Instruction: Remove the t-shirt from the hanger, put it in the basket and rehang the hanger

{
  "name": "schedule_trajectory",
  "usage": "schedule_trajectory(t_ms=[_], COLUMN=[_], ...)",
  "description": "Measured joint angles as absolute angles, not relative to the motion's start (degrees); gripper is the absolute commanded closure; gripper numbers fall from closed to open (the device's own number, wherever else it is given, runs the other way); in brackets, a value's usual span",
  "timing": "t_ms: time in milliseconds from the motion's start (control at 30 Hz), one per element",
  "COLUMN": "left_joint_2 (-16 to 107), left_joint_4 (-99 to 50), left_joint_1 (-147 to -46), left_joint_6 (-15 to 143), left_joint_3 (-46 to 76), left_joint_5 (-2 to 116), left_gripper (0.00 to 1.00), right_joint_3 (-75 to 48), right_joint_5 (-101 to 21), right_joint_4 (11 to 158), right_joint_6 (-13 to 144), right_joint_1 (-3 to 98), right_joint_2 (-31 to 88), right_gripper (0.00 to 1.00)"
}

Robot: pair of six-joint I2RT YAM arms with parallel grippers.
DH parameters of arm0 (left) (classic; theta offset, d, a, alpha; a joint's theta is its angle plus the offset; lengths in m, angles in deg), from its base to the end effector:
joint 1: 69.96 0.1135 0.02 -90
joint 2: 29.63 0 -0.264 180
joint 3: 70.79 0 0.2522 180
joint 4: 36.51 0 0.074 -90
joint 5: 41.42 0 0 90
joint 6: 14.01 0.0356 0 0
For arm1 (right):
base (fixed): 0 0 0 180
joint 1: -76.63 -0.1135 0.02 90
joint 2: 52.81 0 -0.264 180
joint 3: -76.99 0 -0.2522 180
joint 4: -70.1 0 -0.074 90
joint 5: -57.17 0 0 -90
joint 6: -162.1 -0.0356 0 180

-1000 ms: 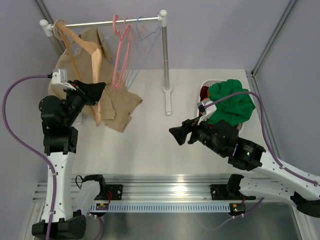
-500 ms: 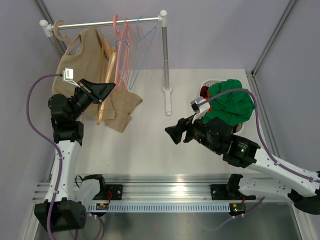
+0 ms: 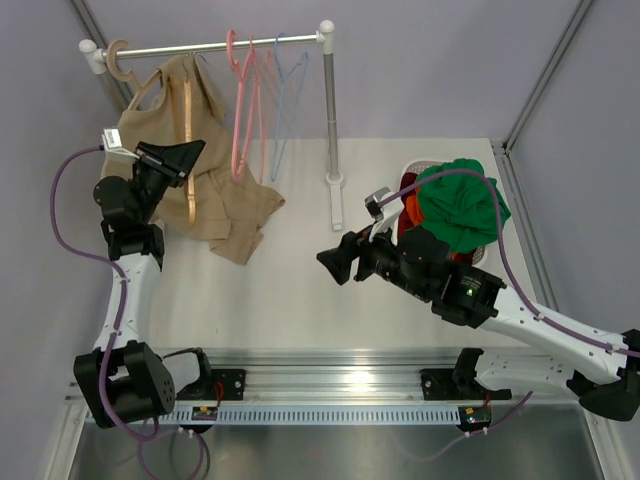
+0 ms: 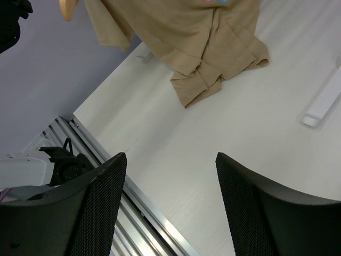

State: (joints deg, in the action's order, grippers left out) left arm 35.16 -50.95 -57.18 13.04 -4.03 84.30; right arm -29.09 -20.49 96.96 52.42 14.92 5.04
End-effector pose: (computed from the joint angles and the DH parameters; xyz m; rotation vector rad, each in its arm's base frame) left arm 0.2565 0.0369 0.3901 -0.3599 1.3858 -1.1290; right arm 0.1151 0.1978 0.3865 -0.5021 1.7622 0.8351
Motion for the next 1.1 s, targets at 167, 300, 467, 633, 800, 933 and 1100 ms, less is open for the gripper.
schedule_trajectory(t_ms=[167, 300, 467, 633, 800, 933, 1100], left_joint_2=[38.4, 41.6, 46.7, 51.5, 53.1, 53.1, 53.1], left_joint_4=[-52.4, -55.1, -56.1, -60.0, -60.0, -58.8, -54.6], left_joint_1=[-57.2, -58.5, -62.8, -66.6, -67.0, -67.5, -68.6], left_joint_6=[11.6, 10.1, 9.6, 7.3, 6.7, 8.5, 12.2], left_joint_3=[-4.0, -3.2, 0.9, 4.0, 4.0, 4.0, 5.1], left_joint_5=[78.6, 74.2, 69.4, 67.1, 64.0, 60.9, 56.8], left_gripper=[1.0, 1.0, 1.0, 1.0, 1.0, 1.0, 1.0], right_joint_3=[-29.0, -28.8, -28.7, -28.7, -28.7, -28.7, -28.7], right_joint_5=[-20.6, -22.1, -23.8, -24.4, -24.5, -24.6, -25.0], right_joint_4=[97.0, 96.9, 97.0, 97.0, 97.0, 97.0, 97.0], right_joint_6=[52.4, 52.2, 51.9, 51.8, 51.9, 52.0, 52.0], right_joint_1=[14.9, 14.9, 14.9, 14.9, 14.9, 14.9, 14.9], right_joint_2=[5.0, 5.5, 7.4, 7.1, 5.7, 5.3, 5.3], right_gripper=[0.25, 0.25, 0.25, 0.25, 0.25, 0.25, 0.25])
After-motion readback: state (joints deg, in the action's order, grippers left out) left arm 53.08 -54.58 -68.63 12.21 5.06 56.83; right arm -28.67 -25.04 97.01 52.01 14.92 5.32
